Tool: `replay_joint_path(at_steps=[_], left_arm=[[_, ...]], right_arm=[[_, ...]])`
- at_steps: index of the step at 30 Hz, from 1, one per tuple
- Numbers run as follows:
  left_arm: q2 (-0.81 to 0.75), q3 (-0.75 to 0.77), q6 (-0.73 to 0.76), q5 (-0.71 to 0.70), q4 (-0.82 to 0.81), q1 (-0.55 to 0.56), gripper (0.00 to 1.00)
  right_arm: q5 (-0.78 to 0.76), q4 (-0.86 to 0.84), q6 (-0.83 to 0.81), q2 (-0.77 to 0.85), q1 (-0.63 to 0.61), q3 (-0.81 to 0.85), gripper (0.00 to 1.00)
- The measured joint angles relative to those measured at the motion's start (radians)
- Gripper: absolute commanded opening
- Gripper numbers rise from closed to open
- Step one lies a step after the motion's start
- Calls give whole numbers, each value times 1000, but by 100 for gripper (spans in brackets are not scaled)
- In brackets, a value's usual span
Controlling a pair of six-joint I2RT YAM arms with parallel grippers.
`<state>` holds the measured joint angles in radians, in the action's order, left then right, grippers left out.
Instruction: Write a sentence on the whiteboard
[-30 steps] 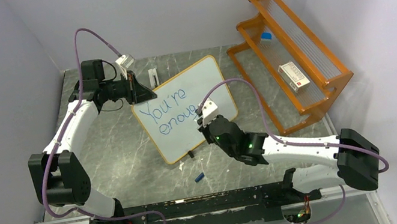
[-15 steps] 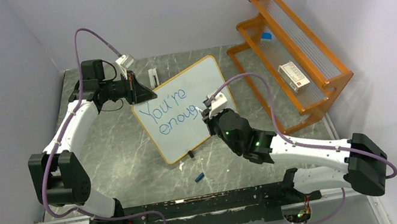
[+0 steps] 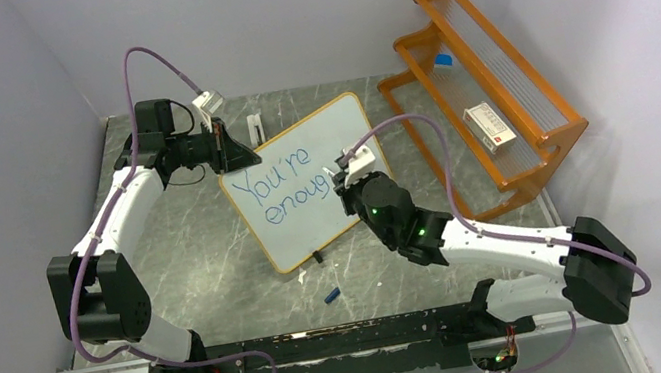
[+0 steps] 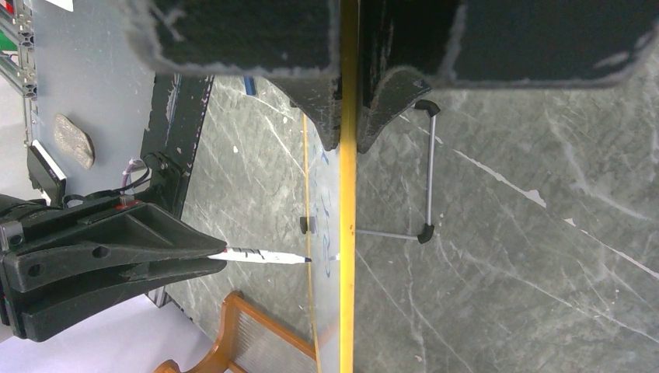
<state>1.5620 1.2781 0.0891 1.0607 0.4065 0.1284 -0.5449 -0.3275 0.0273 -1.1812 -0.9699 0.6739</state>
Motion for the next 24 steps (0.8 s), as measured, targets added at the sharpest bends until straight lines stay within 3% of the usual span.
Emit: replay_joint_path(at_steps=[24], left_arm=[[0,0,0,-2,0,0,5]], right_arm=[[33,-10,10,-38,25,18,0]])
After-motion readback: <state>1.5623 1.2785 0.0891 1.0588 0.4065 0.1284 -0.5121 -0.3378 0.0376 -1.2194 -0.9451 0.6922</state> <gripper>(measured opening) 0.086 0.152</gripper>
